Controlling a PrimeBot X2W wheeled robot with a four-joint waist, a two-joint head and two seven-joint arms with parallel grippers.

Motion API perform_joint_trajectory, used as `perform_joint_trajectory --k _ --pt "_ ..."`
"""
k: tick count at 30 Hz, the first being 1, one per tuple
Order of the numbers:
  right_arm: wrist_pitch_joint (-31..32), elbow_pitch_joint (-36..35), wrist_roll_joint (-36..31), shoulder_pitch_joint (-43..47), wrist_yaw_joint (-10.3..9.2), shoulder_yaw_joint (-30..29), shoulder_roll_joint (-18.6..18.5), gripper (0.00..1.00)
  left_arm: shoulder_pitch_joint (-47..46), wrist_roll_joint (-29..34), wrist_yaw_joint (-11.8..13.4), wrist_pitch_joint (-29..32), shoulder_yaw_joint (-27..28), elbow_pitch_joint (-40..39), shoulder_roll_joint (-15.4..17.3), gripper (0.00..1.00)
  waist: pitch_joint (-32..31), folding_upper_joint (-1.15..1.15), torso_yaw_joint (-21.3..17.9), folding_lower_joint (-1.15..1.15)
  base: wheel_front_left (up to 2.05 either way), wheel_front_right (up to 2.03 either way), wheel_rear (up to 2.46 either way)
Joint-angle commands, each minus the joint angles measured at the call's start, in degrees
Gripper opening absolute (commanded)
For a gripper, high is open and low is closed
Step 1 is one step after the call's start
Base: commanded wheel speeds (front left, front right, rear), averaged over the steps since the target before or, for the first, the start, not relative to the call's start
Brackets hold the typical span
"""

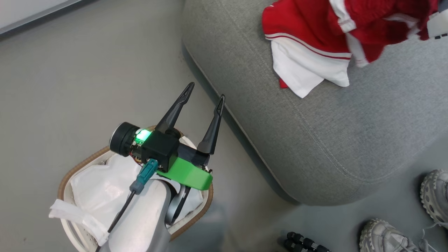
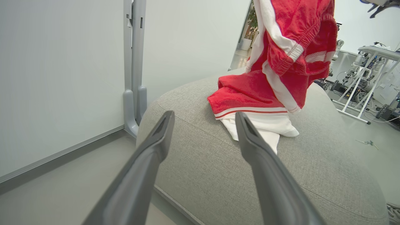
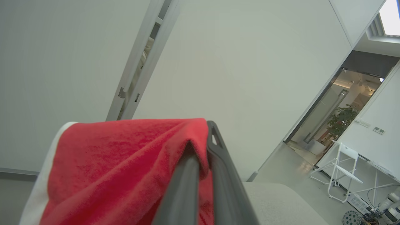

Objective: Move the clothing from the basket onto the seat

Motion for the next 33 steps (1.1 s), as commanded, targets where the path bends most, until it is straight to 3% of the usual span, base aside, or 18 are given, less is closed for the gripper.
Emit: perform_joint_trajectory --k 1,18,19,20,21,22,33 --pt "-0.1 1.8 -1.2 -0.5 -0.08 -1.5 0.2 0.0 -1.5 0.7 -0.2 0.0 0.0 0.0 0.3 1.0 4.7 0.0 4.4 -0.01 0.0 0.0 0.0" --pt "-0.1 13.1 -4.1 7.4 -0.08 -6.3 7.6 0.0 -4.7 1.5 -0.2 0.0 0.4 0.4 0.4 1.0 10.4 0.0 8.9 -0.01 0.0 0.0 0.0" --pt "-0.1 13.1 -4.2 8.1 -0.08 -6.4 7.7 0.04 -4.6 1.4 -0.2 0.0 0.5 0.5 0.4 1.0 10.1 0.0 8.9 -0.01 0.0 0.0 0.0" --pt "-0.1 12.9 -3.9 8.9 -0.08 -6.9 7.9 0.33 -4.4 1.3 -0.2 0.0 0.6 0.5 0.4 1.0 9.6 0.0 8.9 -0.01 0.0 0.0 0.0" --pt "-0.1 12.7 -3.7 9.5 -0.08 -7.2 8.0 0.46 -4.2 1.2 -0.2 0.0 0.7 0.5 0.4 1.0 9.1 0.0 8.9 -0.01 0.0 0.0 0.0" --pt "-0.1 12.4 -3.7 10.3 -0.08 -7.4 8.1 1.0 -3.9 1.1 -0.2 0.0 0.9 0.6 0.4 1.0 8.5 0.0 8.8 -0.01 0.0 0.0 0.0" --pt "-0.1 2.8 0.6 20.8 -0.08 -8.7 9.3 1.0 1.6 0.1 -0.2 0.0 6.2 0.1 0.3 1.0 -1.3 0.0 8.8 -0.01 0.0 0.0 0.0"
